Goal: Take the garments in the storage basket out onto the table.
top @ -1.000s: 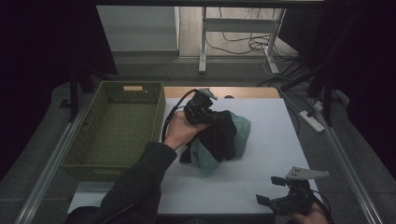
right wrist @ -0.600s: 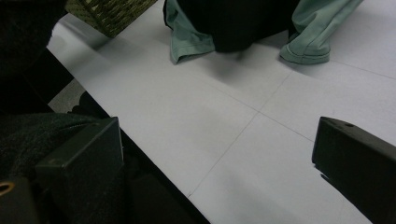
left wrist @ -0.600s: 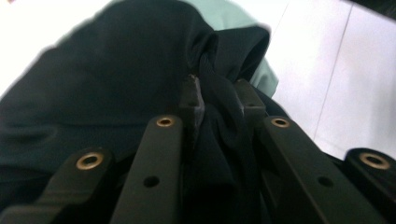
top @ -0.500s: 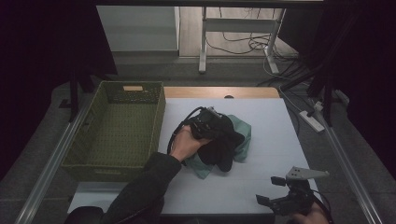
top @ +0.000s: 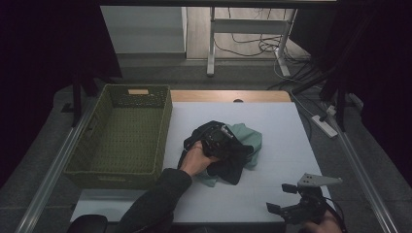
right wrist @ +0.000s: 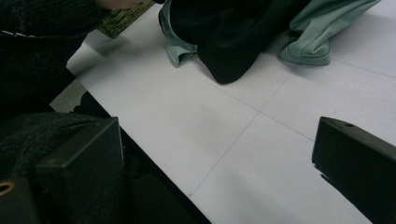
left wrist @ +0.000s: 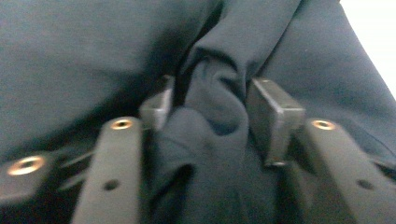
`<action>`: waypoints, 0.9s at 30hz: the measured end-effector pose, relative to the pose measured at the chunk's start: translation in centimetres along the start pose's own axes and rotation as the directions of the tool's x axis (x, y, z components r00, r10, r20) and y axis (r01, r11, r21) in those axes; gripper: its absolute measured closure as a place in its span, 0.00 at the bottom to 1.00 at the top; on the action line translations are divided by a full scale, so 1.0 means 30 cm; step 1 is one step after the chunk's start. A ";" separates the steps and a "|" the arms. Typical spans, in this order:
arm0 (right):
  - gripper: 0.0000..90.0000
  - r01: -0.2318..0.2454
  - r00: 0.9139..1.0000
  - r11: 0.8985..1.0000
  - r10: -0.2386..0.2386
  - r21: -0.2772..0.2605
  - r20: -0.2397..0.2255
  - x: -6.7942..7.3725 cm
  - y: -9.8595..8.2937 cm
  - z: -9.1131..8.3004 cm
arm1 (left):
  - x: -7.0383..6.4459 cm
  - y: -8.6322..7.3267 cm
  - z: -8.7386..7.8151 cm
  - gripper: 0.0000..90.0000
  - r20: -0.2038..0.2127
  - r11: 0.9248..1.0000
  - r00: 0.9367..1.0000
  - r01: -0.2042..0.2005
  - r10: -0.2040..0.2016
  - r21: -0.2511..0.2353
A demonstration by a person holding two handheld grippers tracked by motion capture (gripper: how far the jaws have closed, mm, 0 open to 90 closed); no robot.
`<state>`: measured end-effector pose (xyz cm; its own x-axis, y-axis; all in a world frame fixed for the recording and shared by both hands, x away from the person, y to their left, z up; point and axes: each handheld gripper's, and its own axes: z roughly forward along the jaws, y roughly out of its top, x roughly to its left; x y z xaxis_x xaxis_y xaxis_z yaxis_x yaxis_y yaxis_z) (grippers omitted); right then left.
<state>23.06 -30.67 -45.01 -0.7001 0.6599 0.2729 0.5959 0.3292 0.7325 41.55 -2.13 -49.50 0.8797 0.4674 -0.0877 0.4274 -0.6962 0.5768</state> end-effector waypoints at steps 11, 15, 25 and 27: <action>0.02 -0.005 1.000 1.000 0.005 -0.001 -0.003 -0.002 0.000 -0.001 | 0.002 0.011 -0.050 0.14 0.081 0.994 0.996 0.055 -0.048 -0.091; 0.02 -0.006 1.000 1.000 0.006 0.000 -0.003 -0.002 0.000 0.000 | 0.003 0.011 -0.062 0.05 0.093 0.996 0.995 0.027 -0.019 -0.089; 0.02 -0.010 1.000 1.000 0.010 0.001 -0.003 -0.003 0.000 0.000 | 0.008 0.009 -0.099 0.03 0.165 0.990 0.986 0.023 0.000 -0.140; 0.02 -0.010 1.000 1.000 0.010 0.001 -0.003 -0.003 0.000 0.000 | 0.006 0.010 -0.110 0.03 0.172 0.990 0.985 0.024 0.000 -0.140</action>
<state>23.12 -30.72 -45.04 -0.6952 0.6611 0.2821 0.6033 0.3233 0.7291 41.15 -0.44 -46.65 0.9026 0.3666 -0.2257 0.4149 -0.6013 0.6828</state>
